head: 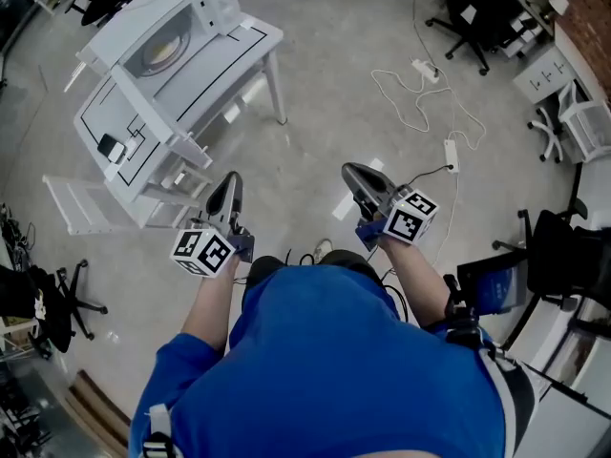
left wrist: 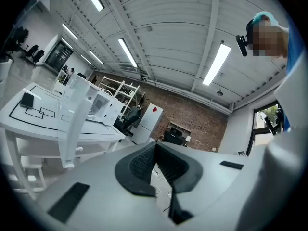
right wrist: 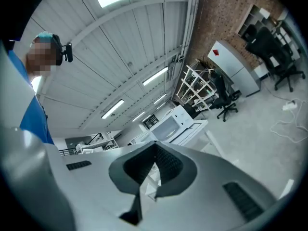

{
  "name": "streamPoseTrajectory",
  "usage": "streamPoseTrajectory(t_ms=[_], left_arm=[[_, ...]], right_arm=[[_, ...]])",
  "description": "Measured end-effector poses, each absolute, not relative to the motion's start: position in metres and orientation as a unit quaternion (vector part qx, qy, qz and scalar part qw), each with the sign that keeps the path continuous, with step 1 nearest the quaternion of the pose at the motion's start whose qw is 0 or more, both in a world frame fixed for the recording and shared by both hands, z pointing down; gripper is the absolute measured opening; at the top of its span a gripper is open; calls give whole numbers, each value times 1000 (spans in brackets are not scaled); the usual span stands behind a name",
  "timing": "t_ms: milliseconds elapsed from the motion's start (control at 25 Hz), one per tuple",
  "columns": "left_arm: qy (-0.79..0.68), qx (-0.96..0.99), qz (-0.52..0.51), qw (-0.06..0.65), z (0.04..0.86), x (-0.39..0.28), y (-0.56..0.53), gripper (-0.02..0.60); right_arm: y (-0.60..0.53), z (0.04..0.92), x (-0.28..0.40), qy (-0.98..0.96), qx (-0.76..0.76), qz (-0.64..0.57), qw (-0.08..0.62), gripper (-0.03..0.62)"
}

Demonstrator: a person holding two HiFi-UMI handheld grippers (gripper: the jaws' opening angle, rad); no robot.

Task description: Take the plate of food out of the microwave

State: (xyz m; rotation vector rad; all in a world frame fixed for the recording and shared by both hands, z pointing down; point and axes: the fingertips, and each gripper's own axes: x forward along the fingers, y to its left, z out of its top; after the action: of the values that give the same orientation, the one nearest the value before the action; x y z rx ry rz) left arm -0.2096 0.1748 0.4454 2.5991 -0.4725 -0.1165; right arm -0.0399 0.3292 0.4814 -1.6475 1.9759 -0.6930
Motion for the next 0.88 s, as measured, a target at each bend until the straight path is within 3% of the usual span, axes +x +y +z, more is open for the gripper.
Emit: streamPoseTrajectory(t_ms=[880], left_arm=[[-198,952,-35,231,446,-105,114,9]], right_arm=[[254,474,45,742,-588,-242,213,-2]])
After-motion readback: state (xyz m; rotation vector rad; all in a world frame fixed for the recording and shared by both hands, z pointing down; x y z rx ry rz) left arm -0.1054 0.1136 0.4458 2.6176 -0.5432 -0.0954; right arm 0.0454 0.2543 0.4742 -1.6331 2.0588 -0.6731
